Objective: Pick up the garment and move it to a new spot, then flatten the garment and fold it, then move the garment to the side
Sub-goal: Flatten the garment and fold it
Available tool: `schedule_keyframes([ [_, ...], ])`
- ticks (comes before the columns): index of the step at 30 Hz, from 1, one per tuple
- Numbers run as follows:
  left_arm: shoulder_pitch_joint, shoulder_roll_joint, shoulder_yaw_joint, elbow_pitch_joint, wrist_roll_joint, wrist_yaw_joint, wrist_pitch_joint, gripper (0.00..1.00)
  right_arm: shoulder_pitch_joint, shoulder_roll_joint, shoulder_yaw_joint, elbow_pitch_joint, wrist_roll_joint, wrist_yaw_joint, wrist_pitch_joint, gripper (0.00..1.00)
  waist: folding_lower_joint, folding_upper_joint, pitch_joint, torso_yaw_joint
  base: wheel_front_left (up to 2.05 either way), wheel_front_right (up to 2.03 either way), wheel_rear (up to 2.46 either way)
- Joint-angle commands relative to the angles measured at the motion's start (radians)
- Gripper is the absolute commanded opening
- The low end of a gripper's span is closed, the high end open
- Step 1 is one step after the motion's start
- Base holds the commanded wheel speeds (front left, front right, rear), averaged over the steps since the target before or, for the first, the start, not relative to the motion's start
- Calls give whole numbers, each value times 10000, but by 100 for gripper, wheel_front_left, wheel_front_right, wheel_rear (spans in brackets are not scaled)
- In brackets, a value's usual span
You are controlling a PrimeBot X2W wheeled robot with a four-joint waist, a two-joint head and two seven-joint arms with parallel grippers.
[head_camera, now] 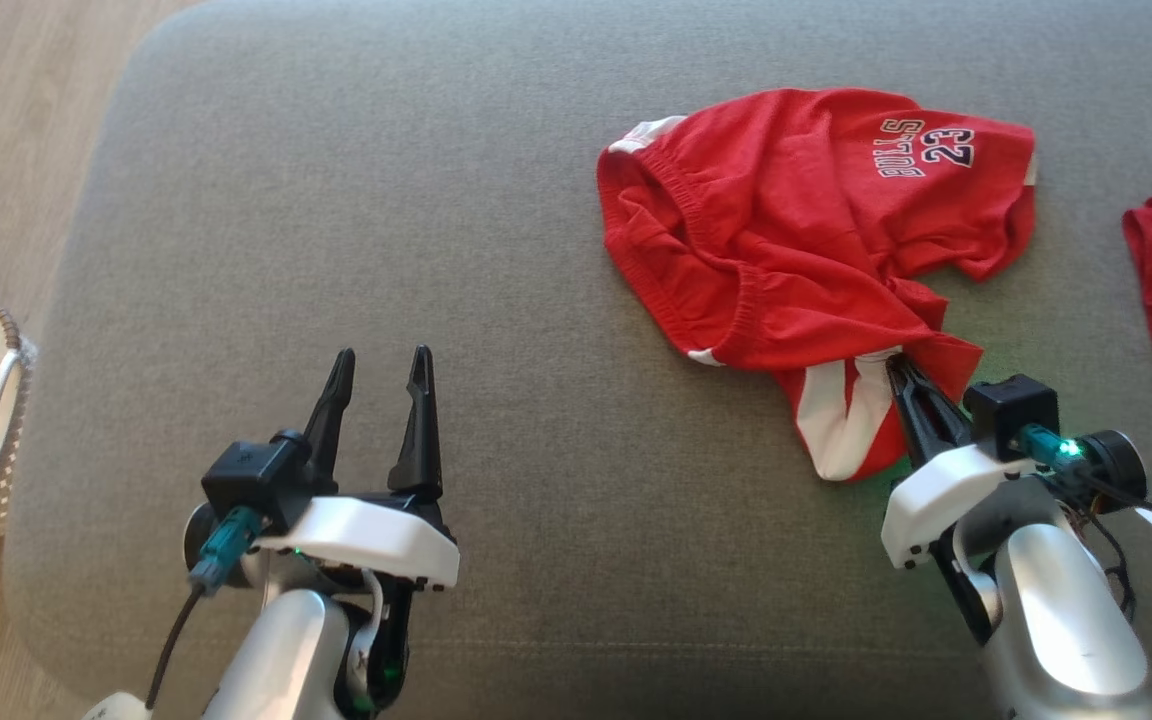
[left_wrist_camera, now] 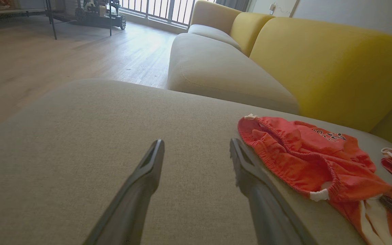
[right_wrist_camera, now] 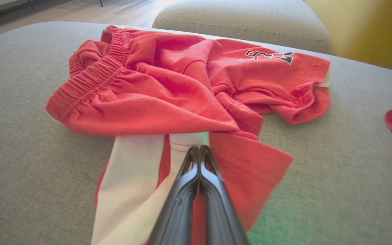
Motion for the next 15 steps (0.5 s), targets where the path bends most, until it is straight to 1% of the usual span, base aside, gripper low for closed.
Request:
schedule_keyframes([
  [1, -381, 45, 362, -309, -37, 7, -122, 100, -204, 22, 137, -358, 88, -4, -197, 0, 0, 0, -28, -113, 0, 0, 0],
  [8, -401, 45, 393, -289, -27, -16, -122, 100, 115, 22, -152, -861, 328, -4, -257, 0, 0, 0, -90, -462, 0, 0, 0],
  [15, -347, 45, 479, -267, 26, -45, -122, 100, 806, 22, -391, -1882, 518, -4, -549, 0, 0, 0, -231, -777, 0, 0, 0],
])
